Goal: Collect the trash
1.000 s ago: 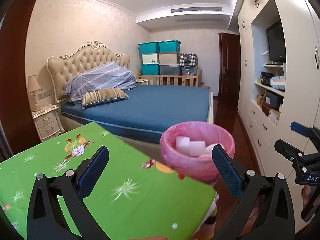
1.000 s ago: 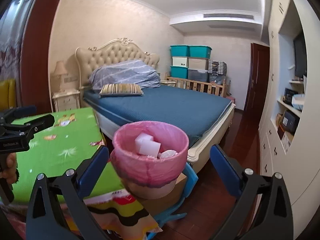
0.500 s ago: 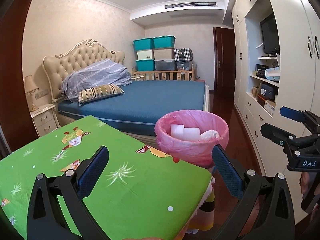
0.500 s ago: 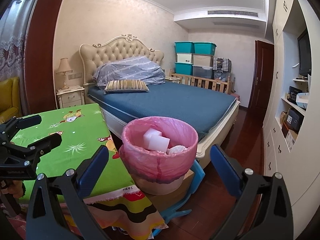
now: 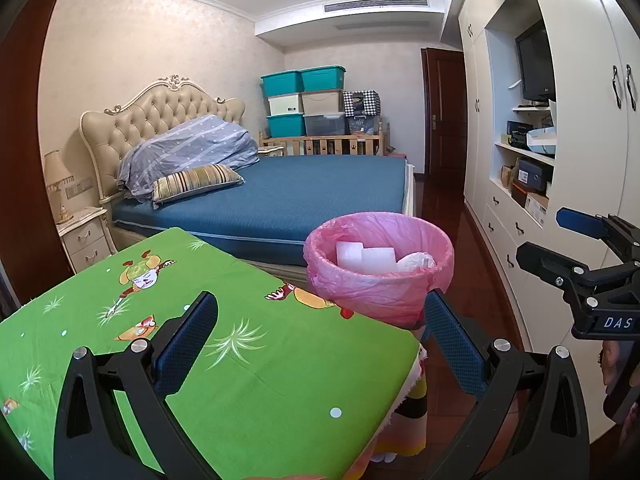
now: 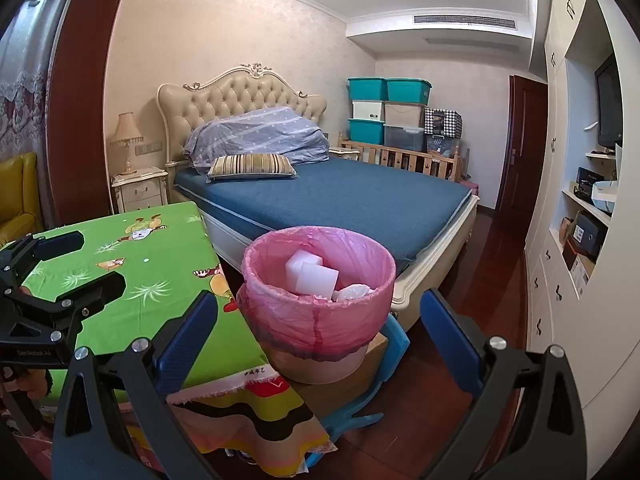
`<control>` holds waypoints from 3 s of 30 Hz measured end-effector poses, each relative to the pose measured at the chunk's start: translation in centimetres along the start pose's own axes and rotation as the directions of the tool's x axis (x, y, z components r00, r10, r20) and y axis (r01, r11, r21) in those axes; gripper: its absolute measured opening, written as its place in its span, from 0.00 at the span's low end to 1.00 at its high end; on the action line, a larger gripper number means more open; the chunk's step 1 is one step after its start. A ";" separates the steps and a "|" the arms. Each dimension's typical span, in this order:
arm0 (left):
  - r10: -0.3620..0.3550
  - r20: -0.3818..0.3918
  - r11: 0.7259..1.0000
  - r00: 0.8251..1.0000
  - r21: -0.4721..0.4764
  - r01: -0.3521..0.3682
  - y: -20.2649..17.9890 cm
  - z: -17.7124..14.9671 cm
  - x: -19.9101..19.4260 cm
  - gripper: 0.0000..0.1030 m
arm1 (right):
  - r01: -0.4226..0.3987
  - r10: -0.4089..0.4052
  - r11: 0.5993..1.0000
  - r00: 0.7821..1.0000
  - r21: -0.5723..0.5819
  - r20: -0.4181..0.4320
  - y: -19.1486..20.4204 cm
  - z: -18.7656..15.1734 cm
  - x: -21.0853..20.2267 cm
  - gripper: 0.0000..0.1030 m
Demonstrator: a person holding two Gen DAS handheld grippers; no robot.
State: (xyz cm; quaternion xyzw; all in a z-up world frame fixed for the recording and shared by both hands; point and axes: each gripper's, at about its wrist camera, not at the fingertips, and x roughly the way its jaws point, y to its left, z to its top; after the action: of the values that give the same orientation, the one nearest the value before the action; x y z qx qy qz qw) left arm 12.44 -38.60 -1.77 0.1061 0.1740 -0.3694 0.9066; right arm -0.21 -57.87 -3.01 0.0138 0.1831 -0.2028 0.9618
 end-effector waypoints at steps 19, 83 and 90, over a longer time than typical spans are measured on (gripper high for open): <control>-0.004 0.012 1.000 1.000 0.000 0.004 0.0 -0.1 -0.2 0.94 | -0.006 0.006 1.000 1.000 0.012 -0.008 0.0 -0.3 0.2 0.95; -0.002 0.004 1.000 1.000 -0.003 0.002 0.2 -0.7 0.0 0.94 | -0.014 0.015 1.000 1.000 0.021 -0.013 0.3 -0.6 0.5 0.95; 0.020 0.027 1.000 0.999 0.004 -0.020 0.0 -1.1 -0.4 0.94 | -0.011 0.012 1.000 1.000 0.017 -0.015 0.3 -0.6 0.5 0.95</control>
State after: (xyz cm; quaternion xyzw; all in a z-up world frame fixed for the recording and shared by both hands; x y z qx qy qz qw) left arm 11.90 -37.98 -2.65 0.1048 0.1599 -0.3623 0.9122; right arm 0.14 -57.76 -3.80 0.0247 0.1887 -0.1987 0.9614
